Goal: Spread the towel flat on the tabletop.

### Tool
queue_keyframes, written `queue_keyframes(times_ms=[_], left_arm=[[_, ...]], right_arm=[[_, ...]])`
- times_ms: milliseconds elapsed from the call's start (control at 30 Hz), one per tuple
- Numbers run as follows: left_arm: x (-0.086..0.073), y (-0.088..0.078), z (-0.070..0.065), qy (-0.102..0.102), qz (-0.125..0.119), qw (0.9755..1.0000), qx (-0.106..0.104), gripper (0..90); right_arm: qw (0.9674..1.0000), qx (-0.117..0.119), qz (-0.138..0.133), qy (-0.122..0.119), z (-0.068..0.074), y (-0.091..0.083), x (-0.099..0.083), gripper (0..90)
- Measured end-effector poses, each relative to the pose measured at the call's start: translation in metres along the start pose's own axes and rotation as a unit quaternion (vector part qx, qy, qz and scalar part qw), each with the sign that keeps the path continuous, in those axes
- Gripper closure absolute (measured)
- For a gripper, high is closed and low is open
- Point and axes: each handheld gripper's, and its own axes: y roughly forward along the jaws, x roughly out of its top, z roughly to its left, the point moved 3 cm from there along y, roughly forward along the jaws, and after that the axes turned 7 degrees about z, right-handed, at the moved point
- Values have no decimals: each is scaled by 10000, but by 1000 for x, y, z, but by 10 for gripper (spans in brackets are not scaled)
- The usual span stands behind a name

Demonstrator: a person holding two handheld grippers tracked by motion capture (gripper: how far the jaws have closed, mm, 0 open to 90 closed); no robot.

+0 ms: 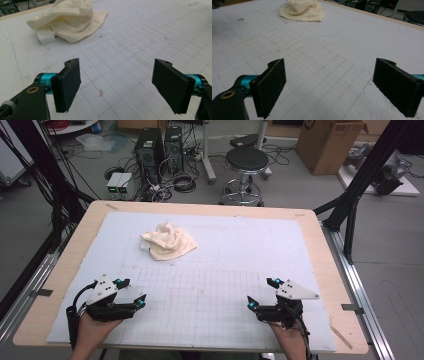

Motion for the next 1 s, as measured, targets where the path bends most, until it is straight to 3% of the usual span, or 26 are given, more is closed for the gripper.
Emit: queue_keyframes(times_ms=[1000], left_arm=[[2, 1, 0, -27, -46, 9999, -94, 239]], right_arm=[[10000, -45, -2, 32, -1, -1, -1, 109]])
